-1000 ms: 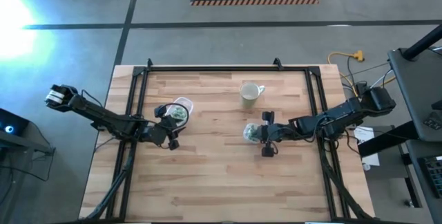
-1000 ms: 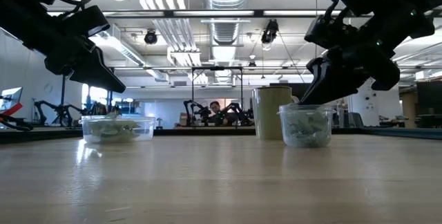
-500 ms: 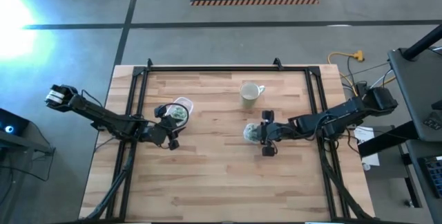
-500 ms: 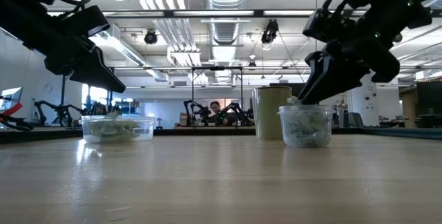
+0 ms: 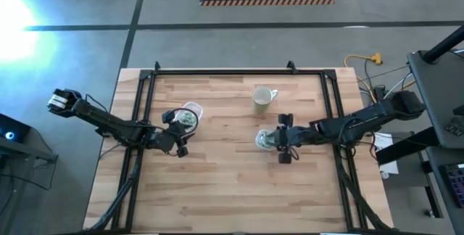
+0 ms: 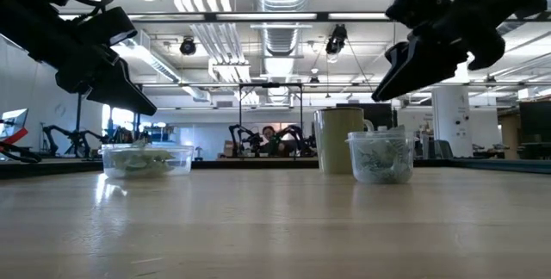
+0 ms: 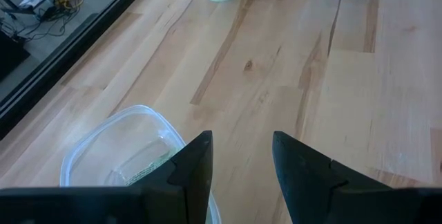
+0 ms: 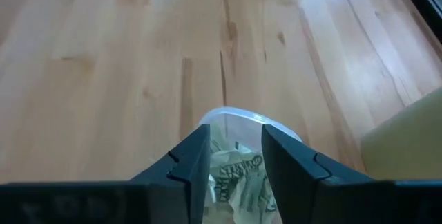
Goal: Pick and place Stevia / Truvia into bins
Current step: Return to Home Position
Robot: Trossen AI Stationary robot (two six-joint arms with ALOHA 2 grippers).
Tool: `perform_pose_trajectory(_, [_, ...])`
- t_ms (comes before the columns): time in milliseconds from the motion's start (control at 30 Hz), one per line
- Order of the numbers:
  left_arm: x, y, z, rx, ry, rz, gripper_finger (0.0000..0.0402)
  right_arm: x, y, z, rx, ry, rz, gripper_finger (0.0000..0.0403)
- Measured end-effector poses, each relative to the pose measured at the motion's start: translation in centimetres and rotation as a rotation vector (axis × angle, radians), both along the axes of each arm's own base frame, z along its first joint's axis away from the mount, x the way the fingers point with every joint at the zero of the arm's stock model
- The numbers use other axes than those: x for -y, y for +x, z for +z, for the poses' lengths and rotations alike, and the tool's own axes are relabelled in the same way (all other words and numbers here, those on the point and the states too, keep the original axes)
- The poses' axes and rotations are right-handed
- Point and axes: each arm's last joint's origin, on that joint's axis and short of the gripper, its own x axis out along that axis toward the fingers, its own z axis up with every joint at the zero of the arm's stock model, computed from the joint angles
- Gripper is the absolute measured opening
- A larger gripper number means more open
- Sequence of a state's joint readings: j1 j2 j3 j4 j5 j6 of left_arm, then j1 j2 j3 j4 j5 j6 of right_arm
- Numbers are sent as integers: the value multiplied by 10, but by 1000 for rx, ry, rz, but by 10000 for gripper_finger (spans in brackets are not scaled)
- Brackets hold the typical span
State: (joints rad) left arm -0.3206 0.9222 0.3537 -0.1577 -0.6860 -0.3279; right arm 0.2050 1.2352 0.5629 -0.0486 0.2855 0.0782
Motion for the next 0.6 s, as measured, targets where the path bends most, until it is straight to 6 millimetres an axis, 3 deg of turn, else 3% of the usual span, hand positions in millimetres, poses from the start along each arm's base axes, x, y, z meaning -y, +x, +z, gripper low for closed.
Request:
perform_pose_trajectory(133, [0, 1, 2, 13, 5, -8, 135, -5, -4, 8, 37, -11, 43, 117])
perform_pose_trajectory(333, [5, 14, 24, 189, 97, -103, 135, -17, -12, 34, 200, -18, 132, 110])
perform_pose_trajectory(467, [6, 15, 33, 227, 175, -144, 135, -24, -29, 53, 284, -56, 223, 107])
perform_pose_trajectory(600, [4, 11, 30, 201, 259, -180, 135, -22, -51, 65, 373, -62, 260, 107])
